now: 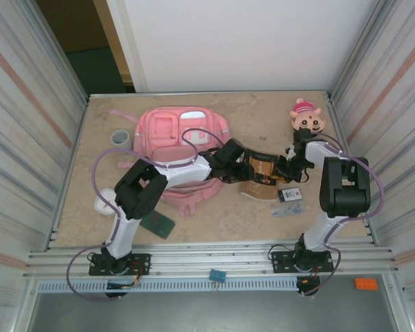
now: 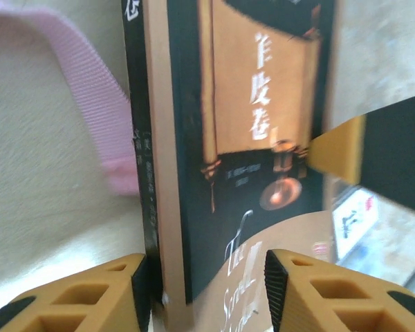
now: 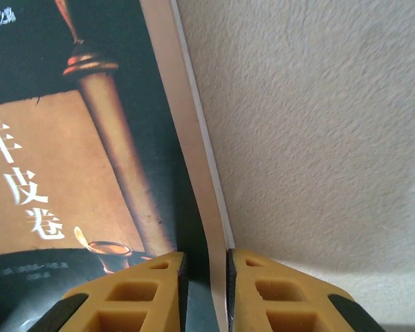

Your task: Pack the student bag

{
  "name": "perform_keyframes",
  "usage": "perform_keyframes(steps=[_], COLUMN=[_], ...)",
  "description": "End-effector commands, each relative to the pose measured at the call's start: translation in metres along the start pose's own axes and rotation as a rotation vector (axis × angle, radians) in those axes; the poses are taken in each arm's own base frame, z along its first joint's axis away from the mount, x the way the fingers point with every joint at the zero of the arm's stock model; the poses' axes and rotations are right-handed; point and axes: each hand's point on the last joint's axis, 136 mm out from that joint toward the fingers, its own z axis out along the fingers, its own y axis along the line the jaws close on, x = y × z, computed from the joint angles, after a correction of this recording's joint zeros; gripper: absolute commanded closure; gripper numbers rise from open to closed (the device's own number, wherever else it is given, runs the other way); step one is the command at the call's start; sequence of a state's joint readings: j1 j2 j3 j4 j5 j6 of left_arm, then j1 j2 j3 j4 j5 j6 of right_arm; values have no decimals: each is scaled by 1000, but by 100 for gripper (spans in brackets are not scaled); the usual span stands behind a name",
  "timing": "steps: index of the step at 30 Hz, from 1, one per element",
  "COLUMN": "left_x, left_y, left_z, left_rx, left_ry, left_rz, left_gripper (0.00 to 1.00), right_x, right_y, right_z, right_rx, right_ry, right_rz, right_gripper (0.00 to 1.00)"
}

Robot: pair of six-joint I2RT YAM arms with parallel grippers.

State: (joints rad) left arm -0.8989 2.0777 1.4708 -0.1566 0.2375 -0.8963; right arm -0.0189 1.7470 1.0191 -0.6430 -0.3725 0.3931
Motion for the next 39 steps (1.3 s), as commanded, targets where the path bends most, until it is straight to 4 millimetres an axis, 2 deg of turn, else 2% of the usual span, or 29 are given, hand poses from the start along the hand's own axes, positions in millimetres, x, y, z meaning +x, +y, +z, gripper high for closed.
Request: perform_keyframes(steps=[1,4,7,9,12,15,18,22,27,32,35,39], left_x=[-16,-14,-12,-12,-15,-24,-35,-47,-53,-48,-37,-29], left_y=[-73,-67,-47,-34,-20,-15,-31,-64,-83,-86,-89,-80], left_z=[-25,-19,-10,-11,-21,-38,-64,-112,-170,-224,-248,-275], left_rx=[282,255,154,79,-15,-78,-85,-57,7,53,92,108], left_ry=[-72,-60,-48,-50,-82,-132,-207,-342,-494,-619,-657,-687], left_rz=[34,37,40,54,94,149,247,386,474,564,644,676], left_gripper=[53,53,56,65,87,99,100,100,100,100,100,100], right_x=[34,34,32,29,24,16,10,8,16,35,53,70], right_y=[14,17,19,18,22,32,47,69,101,131,147,160], right_z=[15,13,9,4,-9,-33,-63,-111,-168,-217,-244,-265], right_rx=[-93,-103,-105,-102,-114,-146,-194,-268,-407,-546,-625,-690], right_ry=[127,118,99,79,31,-42,-136,-280,-411,-546,-639,-729], right_rz=[51,52,51,53,53,41,13,-63,-149,-289,-372,-437], right_gripper=[79,79,79,79,76,73,71,63,60,55,53,47])
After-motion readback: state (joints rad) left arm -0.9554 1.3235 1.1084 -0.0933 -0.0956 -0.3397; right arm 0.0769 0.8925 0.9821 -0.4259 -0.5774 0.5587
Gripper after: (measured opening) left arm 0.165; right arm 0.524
